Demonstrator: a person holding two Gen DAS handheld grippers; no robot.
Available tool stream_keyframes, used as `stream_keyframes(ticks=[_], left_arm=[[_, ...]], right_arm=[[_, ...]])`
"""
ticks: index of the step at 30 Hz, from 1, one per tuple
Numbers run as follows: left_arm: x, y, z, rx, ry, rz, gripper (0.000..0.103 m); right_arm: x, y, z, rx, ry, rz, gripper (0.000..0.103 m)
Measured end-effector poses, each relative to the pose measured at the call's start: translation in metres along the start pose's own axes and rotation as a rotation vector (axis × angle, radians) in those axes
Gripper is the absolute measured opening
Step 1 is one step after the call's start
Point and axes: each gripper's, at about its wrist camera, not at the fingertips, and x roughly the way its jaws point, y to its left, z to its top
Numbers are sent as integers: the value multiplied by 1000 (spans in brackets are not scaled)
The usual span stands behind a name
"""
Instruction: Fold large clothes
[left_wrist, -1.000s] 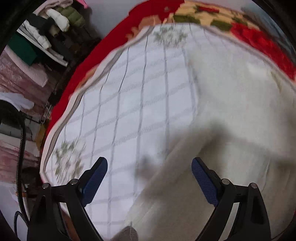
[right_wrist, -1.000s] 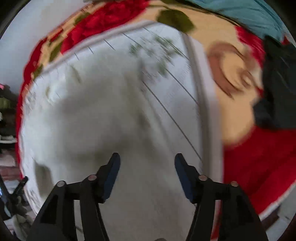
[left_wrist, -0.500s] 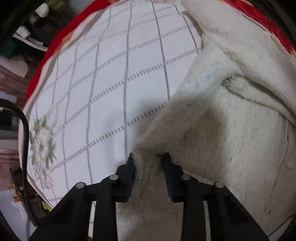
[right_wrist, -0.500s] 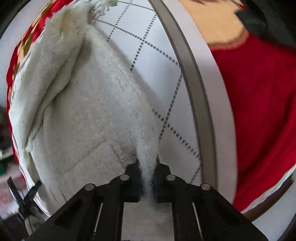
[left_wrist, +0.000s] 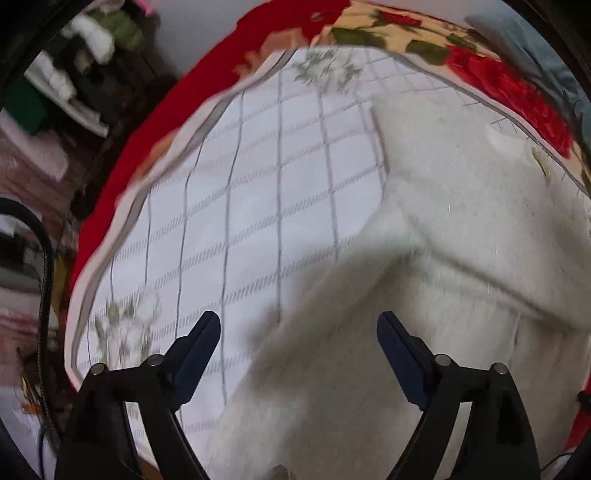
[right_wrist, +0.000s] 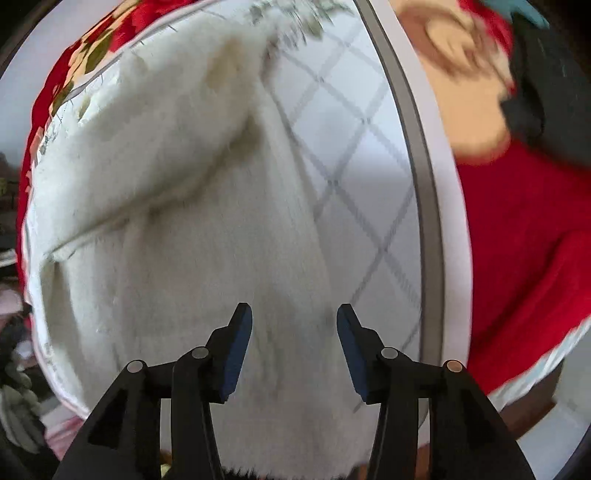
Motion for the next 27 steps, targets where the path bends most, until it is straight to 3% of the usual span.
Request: stream_keyframes(ticks=[8, 10, 13, 18, 19, 21, 24, 27], left_arm=[[80, -56, 30, 178, 10, 186, 89], [87, -49, 35, 145, 3, 204, 90], [89, -36, 39, 66, 11, 205, 101], [93, -18, 45, -38, 9, 210, 102], [95, -13, 48, -61, 12, 204, 102], [98, -4, 53, -95, 20, 186, 103], [105, 7, 60, -111, 34, 150, 103], [99, 13, 58, -116, 51, 128, 103]], right_arm=[[45, 21, 72, -122, -26, -95, 50], [49, 27, 84, -140, -45, -99, 50], [45, 38, 105, -153, -75, -77, 50], [36, 44, 125, -155, -118, -24, 42], [32, 39, 127, -142, -133, -18, 37], [29, 24, 138, -60, -159, -32, 36], [38, -8, 151, 82, -119, 25, 36], [32, -3, 157, 45, -93, -36, 36]])
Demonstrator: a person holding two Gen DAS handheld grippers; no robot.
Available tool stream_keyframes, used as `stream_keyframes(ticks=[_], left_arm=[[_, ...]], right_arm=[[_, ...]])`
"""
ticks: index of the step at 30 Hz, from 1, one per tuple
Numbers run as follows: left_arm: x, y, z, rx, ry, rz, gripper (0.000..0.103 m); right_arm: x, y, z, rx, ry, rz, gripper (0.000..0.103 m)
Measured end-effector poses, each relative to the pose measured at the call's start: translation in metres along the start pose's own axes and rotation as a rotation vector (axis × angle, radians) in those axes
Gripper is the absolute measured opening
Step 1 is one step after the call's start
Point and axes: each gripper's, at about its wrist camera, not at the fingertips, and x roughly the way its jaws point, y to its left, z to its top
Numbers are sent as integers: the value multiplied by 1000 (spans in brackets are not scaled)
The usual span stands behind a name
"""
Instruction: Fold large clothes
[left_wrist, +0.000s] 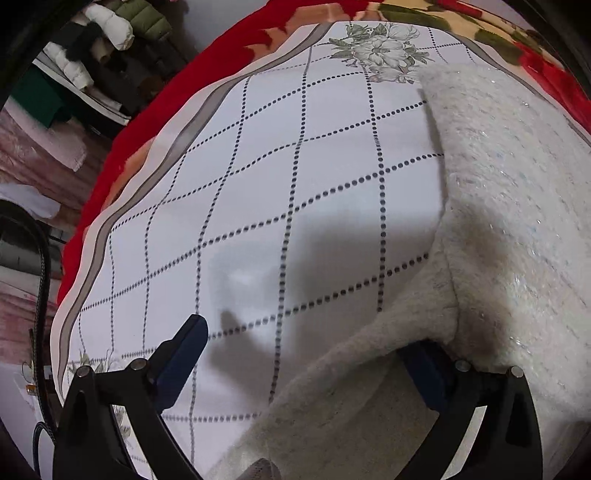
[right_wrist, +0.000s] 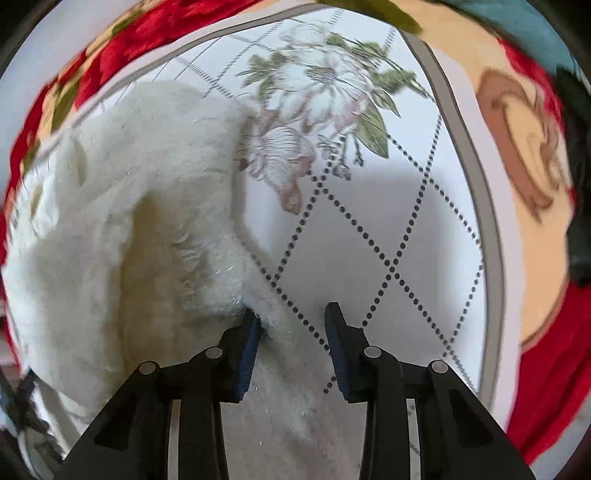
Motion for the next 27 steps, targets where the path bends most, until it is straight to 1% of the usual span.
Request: stream_keyframes(ticks=[1, 2, 3, 4, 5, 6, 7, 8, 9, 10, 11, 12, 13, 14, 15, 16, 17, 18, 21, 22, 24, 26, 27], left_arm=[[-6, 3, -2, -1, 0, -11, 103], [-13, 8, -3, -1, -7, -24, 103], [-22, 12, -7, -2, -17, -35, 103], [-31, 17, -10, -5, -28, -47, 103], [-39, 22, -13, -14, -36, -65, 103], [-45, 27, -14, -25, -38, -86, 103], [-48, 30, -16, -36, -36, -96, 103], [-52, 31, -18, -45, -33, -98, 103], [-54, 31, -19, -51, -31, -103, 103], [-56, 30, -19, -52, -33, -107, 103], [-56, 28, -18, -53, -39, -102, 103], [-61, 20, -21, -49, -45, -97, 103], [-61, 16, -19, -38, -52, -94, 103], [-64, 10, -21, -28, -54, -89, 103], [-66, 2, -17, -17, -58, -83, 103], [-68, -1, -15, -8, -67, -85, 103], [-72, -6, -13, 1, -81, -88, 103], [-78, -7, -12, 7, -92, -90, 103], [-95, -13, -6, 10, -127, -111, 103], [-101, -15, -4, 5, -135, -121, 103], [-109, -18, 0, -11, -146, -147, 103], [-113, -24, 9, -25, -149, -162, 103], [-114, -26, 13, -29, -150, -172, 103]], right_arm=[[3, 22, 1, 12, 14, -9, 36], [-8, 16, -2, 41, 23, -16, 36], [-16, 23, -9, 70, 15, -5, 37], [-32, 14, -14, 115, -8, 7, 39], [-45, 9, -17, 152, -32, 38, 39], [-54, 1, -16, 180, -49, 92, 40], [-63, -4, -19, 211, -67, 190, 43], [-65, -3, -21, 224, -74, 247, 46], [-66, 1, -19, 226, -85, 325, 52], [-60, 15, -24, 211, -91, 365, 55], [-53, 24, -21, 186, -87, 406, 57], [-39, 55, -26, 171, -70, 428, 58], [-24, 64, -20, 162, -30, 453, 58], [-9, 70, -18, 166, 10, 457, 58], [12, 81, -9, 162, 58, 445, 50], [17, 90, -5, 140, 50, 394, 20], [14, 100, -1, 89, 17, 346, 8], [15, 109, 2, 61, -16, 343, 8], [-40, 121, 8, -2, -201, 348, 8], [-60, 112, 14, -12, -254, 356, 8], [-91, 110, 17, -36, -349, 368, 8], [-100, 110, 29, -52, -388, 370, 8], [-103, 110, 32, -54, -384, 370, 8]])
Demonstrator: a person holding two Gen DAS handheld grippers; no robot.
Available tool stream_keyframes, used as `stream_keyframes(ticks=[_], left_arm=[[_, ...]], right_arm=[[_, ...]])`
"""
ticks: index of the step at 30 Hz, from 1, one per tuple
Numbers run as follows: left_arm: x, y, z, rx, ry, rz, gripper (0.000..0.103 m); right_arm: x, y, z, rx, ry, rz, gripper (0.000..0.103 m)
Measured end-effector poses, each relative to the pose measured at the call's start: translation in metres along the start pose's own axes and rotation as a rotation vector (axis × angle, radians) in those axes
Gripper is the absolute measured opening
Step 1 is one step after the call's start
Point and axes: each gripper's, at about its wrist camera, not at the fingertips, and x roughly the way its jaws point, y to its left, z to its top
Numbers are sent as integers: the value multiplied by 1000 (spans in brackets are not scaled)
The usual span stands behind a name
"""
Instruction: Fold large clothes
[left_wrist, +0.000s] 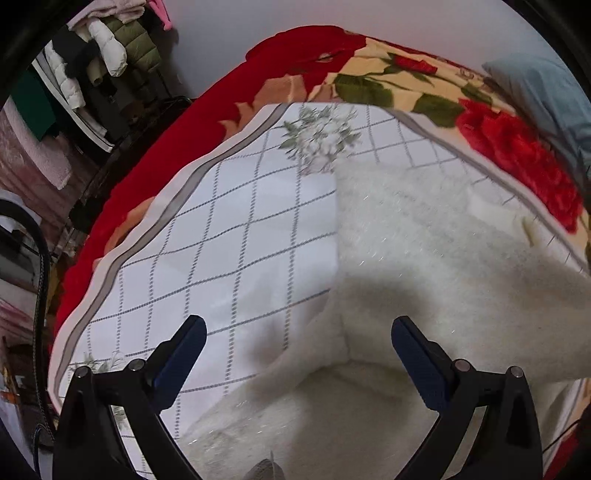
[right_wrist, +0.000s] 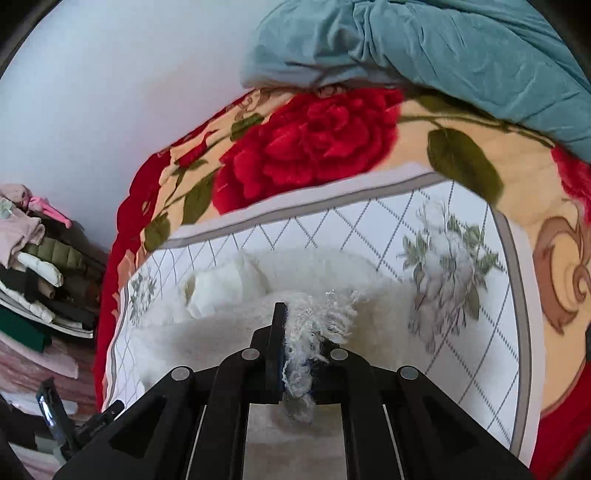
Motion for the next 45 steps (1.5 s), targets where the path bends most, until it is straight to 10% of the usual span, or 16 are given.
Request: stream_keyframes(ticks=[6, 9, 13, 19, 24, 28, 45], left_arm=[[39, -26, 16, 63, -7, 64, 103], [63, -32, 18, 99, 47, 83, 103], [47, -32, 18, 107, -3, 79, 103], [81, -45, 7, 157, 88, 120, 103], [101, -48, 7, 177, 97, 102, 103], [90, -48, 5, 191, 79, 113, 103], [-92, -98, -104, 206, 24, 65, 103]], right_arm=[[69, -37, -20, -2, 271, -248, 17], [50, -54, -25, 81, 207, -278, 38], [1, -40, -30, 91, 58, -236, 38], [44, -8, -51, 11, 227, -50, 37], [108, -8, -71, -55, 379, -242, 13], [114, -1, -60, -71, 390, -284, 16], [-122, -60, -46, -150, 283, -219, 63]])
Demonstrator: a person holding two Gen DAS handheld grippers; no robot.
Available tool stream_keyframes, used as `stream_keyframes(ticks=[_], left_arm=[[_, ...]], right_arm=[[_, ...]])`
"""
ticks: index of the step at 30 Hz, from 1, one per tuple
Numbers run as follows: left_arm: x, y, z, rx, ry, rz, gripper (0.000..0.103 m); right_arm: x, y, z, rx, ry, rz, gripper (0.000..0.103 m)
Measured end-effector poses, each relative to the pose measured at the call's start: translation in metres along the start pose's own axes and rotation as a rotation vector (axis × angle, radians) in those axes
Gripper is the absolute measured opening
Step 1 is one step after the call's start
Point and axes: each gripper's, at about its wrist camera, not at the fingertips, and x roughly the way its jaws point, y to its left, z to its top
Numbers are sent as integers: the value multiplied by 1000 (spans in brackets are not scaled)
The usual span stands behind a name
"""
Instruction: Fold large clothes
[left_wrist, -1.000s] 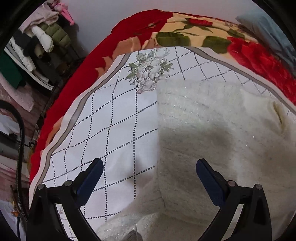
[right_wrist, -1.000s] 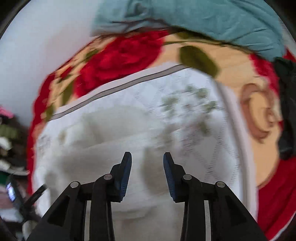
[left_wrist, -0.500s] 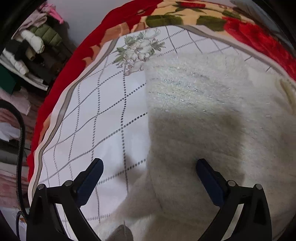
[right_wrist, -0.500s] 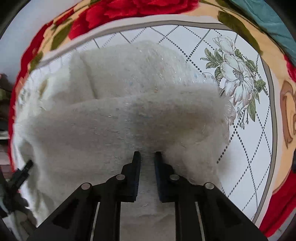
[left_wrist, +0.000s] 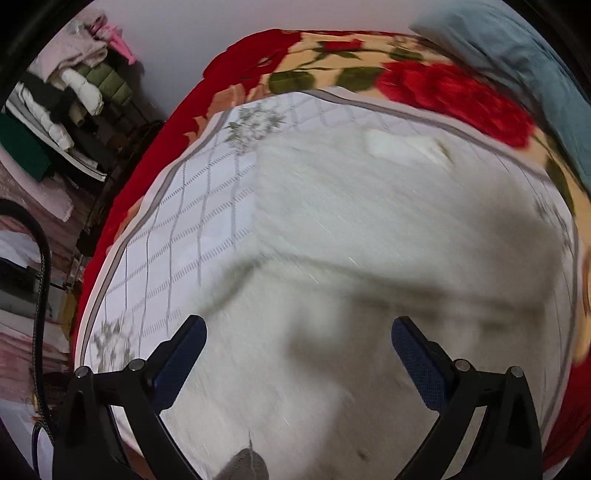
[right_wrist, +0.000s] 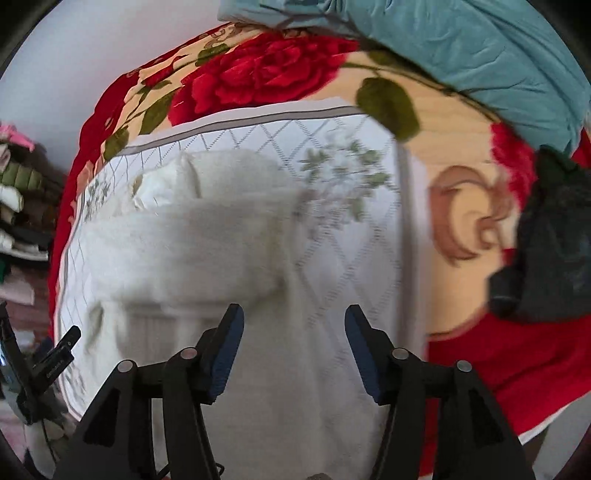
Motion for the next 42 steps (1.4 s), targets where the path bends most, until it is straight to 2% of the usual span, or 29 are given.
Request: stream_keyframes(ticks=[1, 3, 6, 10, 13, 17, 22, 27, 30, 31, 32, 33, 34, 35, 38, 42], left_arm=[[-6, -14, -11, 12, 8, 13, 103], [-20, -52, -38, 39, 28, 63, 103], [-34, -114, -83, 107, 61, 164, 103], [-39, -195, -133, 225, 90, 345, 103], [-39, -237, -160, 216, 135, 405, 103], [-39, -267, -184, 158, 185, 393, 103], [-15, -301, -194, 159, 161, 484, 103], [33, -292, -180, 72, 223, 556, 103], [43, -274, -167, 2, 208, 563, 103], [44, -267, -162, -17, 193, 556, 99], [43, -260, -159, -35, 184, 542, 82], [40, -254, -157, -57, 175, 516, 70], [36, -249, -156, -83, 164, 480, 45], [33, -243, -154, -109, 155, 444, 26], [24, -235, -149, -154, 140, 396, 12], [3, -216, -140, -252, 99, 372, 10]], right_arm=[[-6, -10, -3, -19, -2, -5, 70], [-11, -35, -13, -55, 2, -18, 76], [-9, -73, -28, -88, 75, -7, 76], [-8, -114, -44, -152, 98, -60, 76], [-1, -147, -52, -163, 125, -95, 76], [15, -185, -55, -130, 178, -117, 76], [30, -203, -51, -142, 206, -138, 76], [49, -198, -43, -154, 234, -123, 76], [66, -187, -39, -171, 253, -93, 76], [75, -182, -36, -175, 267, -72, 76], [83, -178, -33, -174, 278, -49, 76], [93, -173, -29, -171, 293, -15, 76], [101, -168, -26, -170, 306, 14, 76], [108, -162, -22, -169, 317, 43, 76], [121, -142, -7, -172, 319, 106, 76], [126, -111, 18, -184, 308, 201, 76]])
